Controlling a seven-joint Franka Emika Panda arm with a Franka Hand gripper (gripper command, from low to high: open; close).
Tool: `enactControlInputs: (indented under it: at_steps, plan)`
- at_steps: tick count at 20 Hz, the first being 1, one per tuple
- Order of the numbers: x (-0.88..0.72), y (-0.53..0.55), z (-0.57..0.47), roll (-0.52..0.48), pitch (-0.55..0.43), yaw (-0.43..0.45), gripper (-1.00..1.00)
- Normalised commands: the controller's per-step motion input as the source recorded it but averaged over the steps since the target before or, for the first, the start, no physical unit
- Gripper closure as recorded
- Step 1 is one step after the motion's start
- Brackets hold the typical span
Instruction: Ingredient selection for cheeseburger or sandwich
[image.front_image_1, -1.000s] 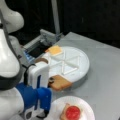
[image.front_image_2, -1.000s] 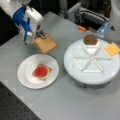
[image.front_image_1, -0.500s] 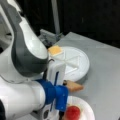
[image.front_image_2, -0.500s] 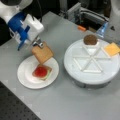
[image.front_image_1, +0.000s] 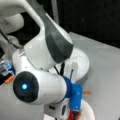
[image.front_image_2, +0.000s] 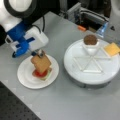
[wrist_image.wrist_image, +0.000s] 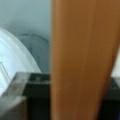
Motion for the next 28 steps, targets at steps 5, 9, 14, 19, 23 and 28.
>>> enactControlInputs:
  at_steps: [5,9,14,19,23,28]
  plan:
    - [0.12,-0.30,-0.17,-0.192,0.147,0.194,1.00]
    - [0.03,-0.30,-0.11,-0.177,0.111,0.200,1.00]
    - [0.04,-0.28,-0.15,-0.078,0.056,0.203,1.00]
    - [0.08,-0.25,-0.19,-0.038,0.009,0.169,1.00]
    - [0.12,-0.24,-0.15,-0.045,-0.017,0.155,1.00]
    - [0.12,-0.18,-0.06,-0.022,-0.013,0.152,1.00]
